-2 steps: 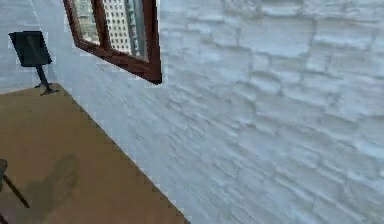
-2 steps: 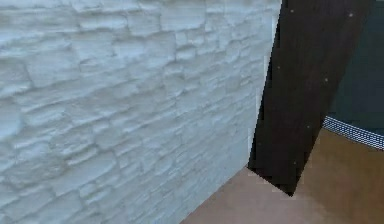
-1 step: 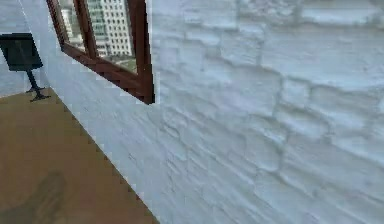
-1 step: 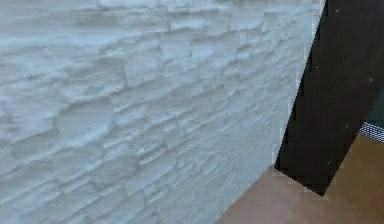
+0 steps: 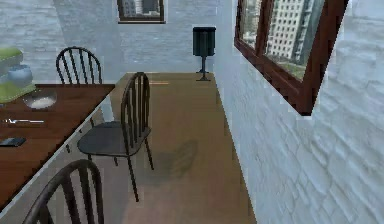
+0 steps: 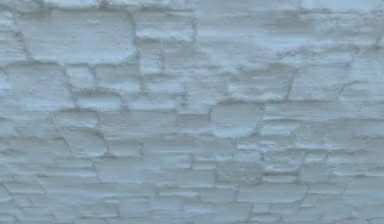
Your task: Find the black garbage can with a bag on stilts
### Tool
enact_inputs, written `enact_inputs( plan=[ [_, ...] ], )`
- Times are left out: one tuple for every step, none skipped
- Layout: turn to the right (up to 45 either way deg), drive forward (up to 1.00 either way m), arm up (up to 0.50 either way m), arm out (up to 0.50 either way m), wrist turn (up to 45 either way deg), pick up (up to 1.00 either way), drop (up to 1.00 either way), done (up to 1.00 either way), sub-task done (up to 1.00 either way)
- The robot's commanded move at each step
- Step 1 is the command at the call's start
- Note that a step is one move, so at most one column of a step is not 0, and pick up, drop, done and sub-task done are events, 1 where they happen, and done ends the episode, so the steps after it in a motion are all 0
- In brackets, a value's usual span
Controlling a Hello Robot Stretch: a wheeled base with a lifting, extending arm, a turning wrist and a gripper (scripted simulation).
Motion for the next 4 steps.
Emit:
enact_inputs(
  plan=[
    [0.0, 1.0, 0.0, 0.0, 0.0, 0.0, 0.0, 0.0, 0.0],
    [0.0, 1.0, 0.0, 0.0, 0.0, 0.0, 0.0, 0.0, 0.0],
    [0.0, 1.0, 0.0, 0.0, 0.0, 0.0, 0.0, 0.0, 0.0],
    [3.0, 0.0, 0.0, 0.0, 0.0, 0.0, 0.0, 0.0, 0.0]
  ],
)
